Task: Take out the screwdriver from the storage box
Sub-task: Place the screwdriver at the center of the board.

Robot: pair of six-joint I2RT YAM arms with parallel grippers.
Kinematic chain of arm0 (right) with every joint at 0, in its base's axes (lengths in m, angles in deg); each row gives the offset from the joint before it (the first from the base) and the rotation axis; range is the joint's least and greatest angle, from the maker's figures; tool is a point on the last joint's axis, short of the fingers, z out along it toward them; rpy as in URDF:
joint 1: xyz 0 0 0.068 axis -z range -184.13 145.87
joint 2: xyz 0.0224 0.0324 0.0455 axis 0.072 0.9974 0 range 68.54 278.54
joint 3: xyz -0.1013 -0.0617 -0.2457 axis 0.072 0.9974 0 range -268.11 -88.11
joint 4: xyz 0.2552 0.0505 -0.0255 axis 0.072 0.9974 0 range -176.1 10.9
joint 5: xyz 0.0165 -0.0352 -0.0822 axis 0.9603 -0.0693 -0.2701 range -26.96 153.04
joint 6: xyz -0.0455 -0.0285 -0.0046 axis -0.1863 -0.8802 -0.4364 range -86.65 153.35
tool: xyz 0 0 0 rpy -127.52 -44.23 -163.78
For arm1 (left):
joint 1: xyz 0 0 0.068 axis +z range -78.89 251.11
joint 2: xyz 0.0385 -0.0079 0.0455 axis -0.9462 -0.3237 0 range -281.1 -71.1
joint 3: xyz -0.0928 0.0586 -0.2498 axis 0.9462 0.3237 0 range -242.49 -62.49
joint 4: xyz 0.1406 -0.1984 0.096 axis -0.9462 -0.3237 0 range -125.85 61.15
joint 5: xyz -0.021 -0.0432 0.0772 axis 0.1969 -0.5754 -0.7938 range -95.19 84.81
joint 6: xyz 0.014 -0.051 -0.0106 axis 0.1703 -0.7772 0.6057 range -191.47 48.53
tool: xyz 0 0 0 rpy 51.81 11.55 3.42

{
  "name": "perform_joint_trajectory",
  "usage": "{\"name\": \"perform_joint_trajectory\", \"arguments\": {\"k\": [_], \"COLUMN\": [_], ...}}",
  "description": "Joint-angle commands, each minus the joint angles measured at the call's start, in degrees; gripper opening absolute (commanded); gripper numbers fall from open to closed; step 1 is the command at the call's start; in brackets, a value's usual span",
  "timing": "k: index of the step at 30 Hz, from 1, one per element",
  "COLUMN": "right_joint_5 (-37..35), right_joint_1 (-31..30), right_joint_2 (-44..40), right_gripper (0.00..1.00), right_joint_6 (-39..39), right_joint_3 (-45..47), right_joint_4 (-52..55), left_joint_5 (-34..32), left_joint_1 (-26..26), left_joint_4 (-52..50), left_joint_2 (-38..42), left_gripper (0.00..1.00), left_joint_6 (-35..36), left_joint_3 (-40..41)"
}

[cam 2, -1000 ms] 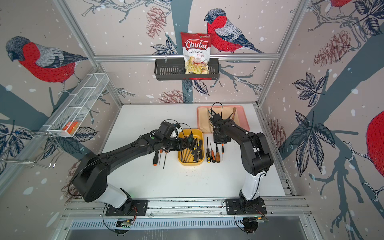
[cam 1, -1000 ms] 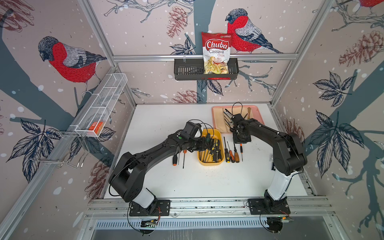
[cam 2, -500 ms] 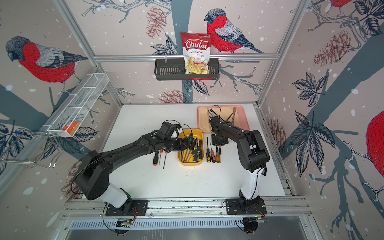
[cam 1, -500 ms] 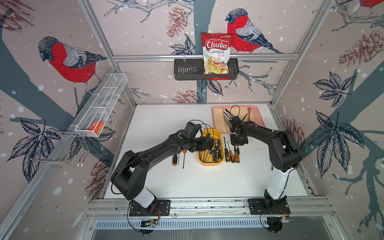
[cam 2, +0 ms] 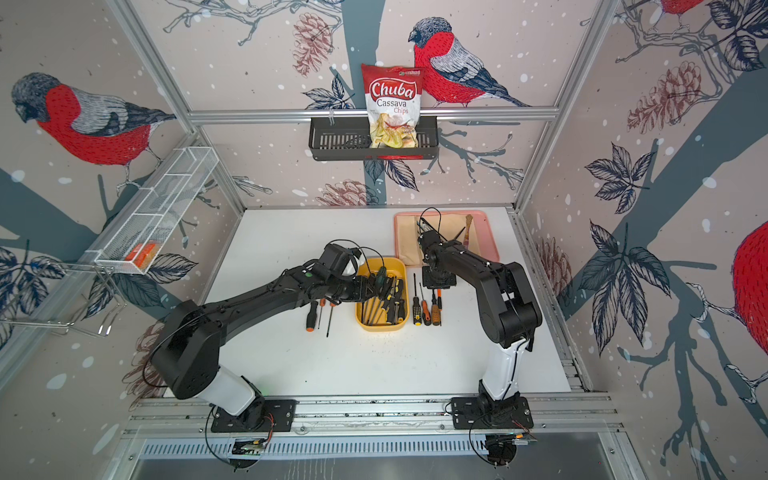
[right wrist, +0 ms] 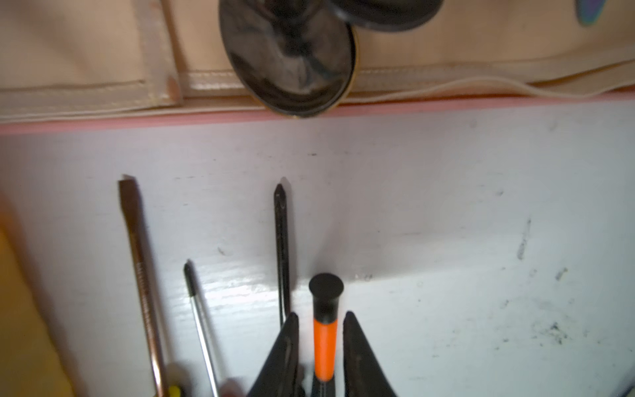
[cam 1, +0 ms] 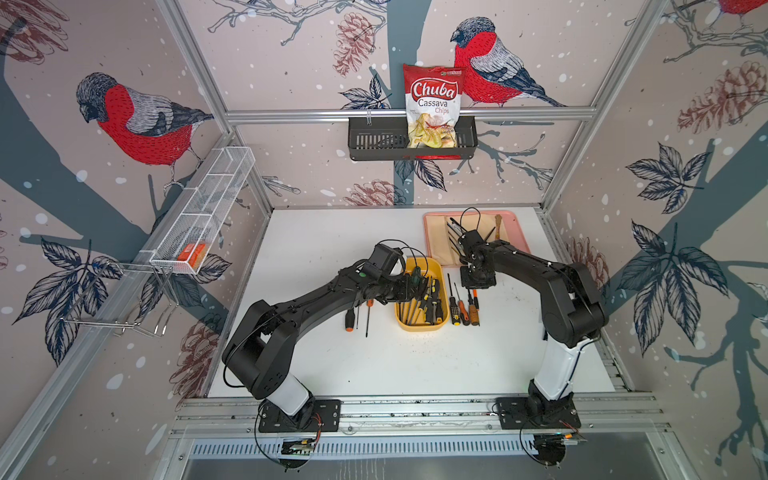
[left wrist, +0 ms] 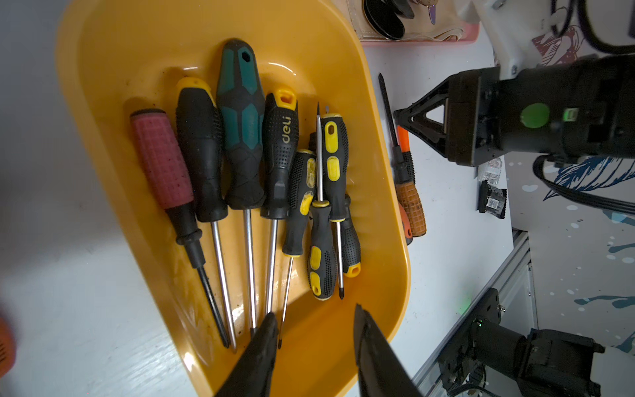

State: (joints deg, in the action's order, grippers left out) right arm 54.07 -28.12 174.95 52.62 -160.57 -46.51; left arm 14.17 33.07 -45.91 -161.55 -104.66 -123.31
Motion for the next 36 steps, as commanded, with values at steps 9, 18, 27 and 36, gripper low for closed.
{"name": "perform_joint_trajectory", "arguments": {"k": [9, 18, 27, 36], "right_joint_5": [8.6, 19.2, 26.6, 30.6], "right_joint_1": [-0.7, -1.0, -1.1, -1.1], "right_joint_2": [-13.5, -23.2, -30.0, -34.2], "right_gripper": [0.27, 0.30, 0.35, 0.38], "right_joint_6": [1.3, 0.7, 0.1, 0.2], "right_joint_3": [4.4, 11.4, 17.2, 20.5], "right_joint_4": [-3.3, -9.6, -13.3, -15.0], "left_joint_5": [-5.1, -8.2, -10.9, -14.1], "left_joint_1": [-0.2, -0.9, -2.0, -2.6], "left_joint_4": [-5.4, -9.5, -12.8, -16.8], "left_joint_2": [-4.2, -9.7, -16.3, -23.0], "left_gripper": [0.42, 0.43, 0.44, 0.44], "left_joint_6": [-1.3, -1.8, -1.0, -0.3], "left_joint_3": [-5.7, -12.3, -19.2, -26.1]}}
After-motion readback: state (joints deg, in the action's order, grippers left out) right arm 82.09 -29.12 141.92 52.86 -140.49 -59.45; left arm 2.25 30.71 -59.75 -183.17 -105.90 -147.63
